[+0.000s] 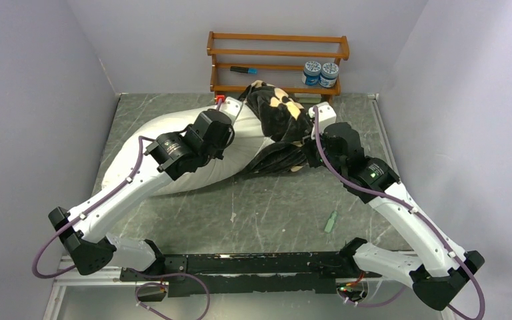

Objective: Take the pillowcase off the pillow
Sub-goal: Remove the pillow from the pillowcase.

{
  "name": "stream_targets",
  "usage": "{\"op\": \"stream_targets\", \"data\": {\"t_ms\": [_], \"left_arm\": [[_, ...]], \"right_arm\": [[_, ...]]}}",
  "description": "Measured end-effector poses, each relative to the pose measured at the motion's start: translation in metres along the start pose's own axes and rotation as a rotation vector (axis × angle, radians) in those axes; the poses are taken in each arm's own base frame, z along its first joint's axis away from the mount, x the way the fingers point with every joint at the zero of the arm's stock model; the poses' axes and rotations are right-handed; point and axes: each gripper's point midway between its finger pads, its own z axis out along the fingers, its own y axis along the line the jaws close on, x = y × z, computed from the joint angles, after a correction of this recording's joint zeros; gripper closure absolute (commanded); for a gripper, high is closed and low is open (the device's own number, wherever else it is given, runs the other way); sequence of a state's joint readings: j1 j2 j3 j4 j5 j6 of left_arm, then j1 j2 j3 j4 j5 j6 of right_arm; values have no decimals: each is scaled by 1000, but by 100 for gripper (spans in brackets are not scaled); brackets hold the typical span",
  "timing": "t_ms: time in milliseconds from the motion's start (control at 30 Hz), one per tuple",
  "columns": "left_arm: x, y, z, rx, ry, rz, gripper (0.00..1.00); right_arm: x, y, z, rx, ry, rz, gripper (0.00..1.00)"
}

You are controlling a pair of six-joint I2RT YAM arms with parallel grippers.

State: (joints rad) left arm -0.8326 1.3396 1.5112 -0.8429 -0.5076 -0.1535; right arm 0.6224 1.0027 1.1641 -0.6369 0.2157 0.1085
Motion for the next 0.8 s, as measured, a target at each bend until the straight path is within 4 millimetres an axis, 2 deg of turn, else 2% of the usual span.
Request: {"op": "stream_targets", "data": {"t_ms": [400,600,667,800], "left_arm": [[-6,31,-8,-60,-30,-36,95],[-6,39,-11,-74,-31,-47,95],[-4,40,-13,-68,-32,-42,95],[6,39,-18,-17,-34,-40,95]], "right_arm": [[-25,-36,-4,105,-28,-45,100],[-23,-61,0,178,18,-14,100],[-21,-63,0,172,31,-8,94],[-16,-53,-2,98,54,-4,67]]}}
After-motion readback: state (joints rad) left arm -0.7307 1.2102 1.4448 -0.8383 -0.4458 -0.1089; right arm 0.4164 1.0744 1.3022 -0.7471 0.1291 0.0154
